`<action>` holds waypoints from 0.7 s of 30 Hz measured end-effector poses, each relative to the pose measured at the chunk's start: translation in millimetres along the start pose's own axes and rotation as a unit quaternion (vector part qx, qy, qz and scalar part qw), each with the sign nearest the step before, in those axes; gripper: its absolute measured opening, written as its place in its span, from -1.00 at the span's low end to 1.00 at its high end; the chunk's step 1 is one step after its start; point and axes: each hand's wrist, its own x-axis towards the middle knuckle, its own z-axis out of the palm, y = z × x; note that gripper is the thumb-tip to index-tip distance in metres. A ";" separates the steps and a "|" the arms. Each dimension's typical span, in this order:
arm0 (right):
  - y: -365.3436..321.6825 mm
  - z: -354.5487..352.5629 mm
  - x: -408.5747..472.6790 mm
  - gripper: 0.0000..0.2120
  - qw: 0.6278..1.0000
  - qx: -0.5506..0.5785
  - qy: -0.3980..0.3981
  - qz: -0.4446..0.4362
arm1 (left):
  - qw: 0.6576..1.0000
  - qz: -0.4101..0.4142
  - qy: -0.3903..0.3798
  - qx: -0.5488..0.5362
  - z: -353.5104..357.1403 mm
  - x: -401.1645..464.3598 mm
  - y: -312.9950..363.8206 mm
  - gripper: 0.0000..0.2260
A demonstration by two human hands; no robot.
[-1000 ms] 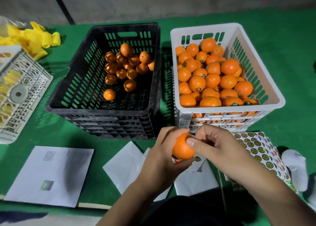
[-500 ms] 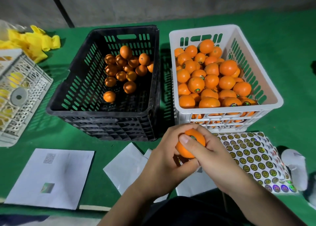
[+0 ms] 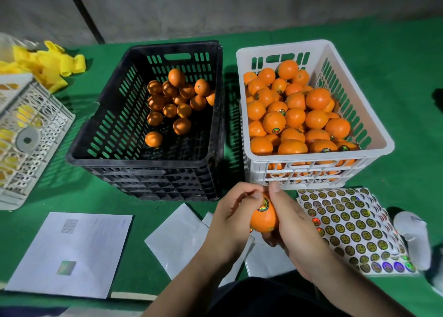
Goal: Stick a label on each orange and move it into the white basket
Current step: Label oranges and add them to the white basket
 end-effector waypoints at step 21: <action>-39.4 -23.3 36.5 -0.85 0.986 -0.094 0.075 -0.116 | 0.989 0.064 0.095 0.088 -10.6 2.7 1.6 -0.70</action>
